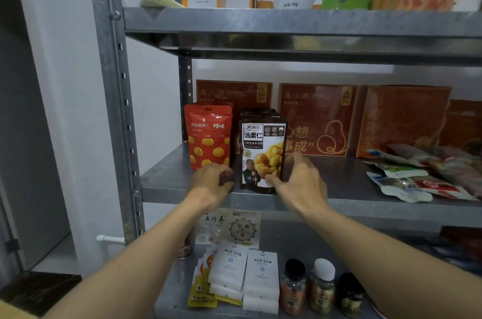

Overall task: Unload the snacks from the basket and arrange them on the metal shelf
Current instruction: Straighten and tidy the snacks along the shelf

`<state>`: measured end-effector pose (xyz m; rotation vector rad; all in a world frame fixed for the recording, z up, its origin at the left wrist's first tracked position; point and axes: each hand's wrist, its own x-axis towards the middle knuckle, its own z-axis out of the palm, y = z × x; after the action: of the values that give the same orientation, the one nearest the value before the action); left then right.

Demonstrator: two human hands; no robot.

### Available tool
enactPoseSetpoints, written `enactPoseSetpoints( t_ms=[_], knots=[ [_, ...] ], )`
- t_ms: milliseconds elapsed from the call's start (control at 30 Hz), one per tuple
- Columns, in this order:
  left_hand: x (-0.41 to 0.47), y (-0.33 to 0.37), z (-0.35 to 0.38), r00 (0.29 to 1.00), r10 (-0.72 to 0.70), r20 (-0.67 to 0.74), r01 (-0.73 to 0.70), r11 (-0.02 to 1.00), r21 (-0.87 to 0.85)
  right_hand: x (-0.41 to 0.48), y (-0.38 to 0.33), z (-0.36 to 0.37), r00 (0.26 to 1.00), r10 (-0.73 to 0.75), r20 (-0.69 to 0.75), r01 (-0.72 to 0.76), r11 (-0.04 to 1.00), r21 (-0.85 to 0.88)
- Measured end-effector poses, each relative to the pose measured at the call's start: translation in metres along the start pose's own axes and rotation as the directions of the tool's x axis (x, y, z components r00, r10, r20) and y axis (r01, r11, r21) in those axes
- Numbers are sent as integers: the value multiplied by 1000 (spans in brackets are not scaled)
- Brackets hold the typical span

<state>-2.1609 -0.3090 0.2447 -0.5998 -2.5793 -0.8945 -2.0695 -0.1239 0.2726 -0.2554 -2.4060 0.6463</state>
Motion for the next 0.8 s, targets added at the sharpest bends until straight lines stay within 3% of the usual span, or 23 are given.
enactPoseSetpoints(
  t_ms=[100, 267, 467, 800],
  knots=[
    [-20, 0, -8, 999, 44, 3, -44, 995, 91, -10, 4, -13, 985, -151, 87, 170, 939, -298],
    [-61, 29, -22, 995, 95, -13, -83, 921, 380, -31, 15, -37, 931, -117, 346, 274, 852, -447],
    [-100, 92, -16, 995, 99, 34, -103, 867, 487, -64, 40, -80, 900, -110, 421, 321, 820, -473],
    [-129, 221, 46, 988, 84, 129, -134, 883, 450, -102, 128, -162, 886, -44, 462, 279, 845, -457]
  ],
)
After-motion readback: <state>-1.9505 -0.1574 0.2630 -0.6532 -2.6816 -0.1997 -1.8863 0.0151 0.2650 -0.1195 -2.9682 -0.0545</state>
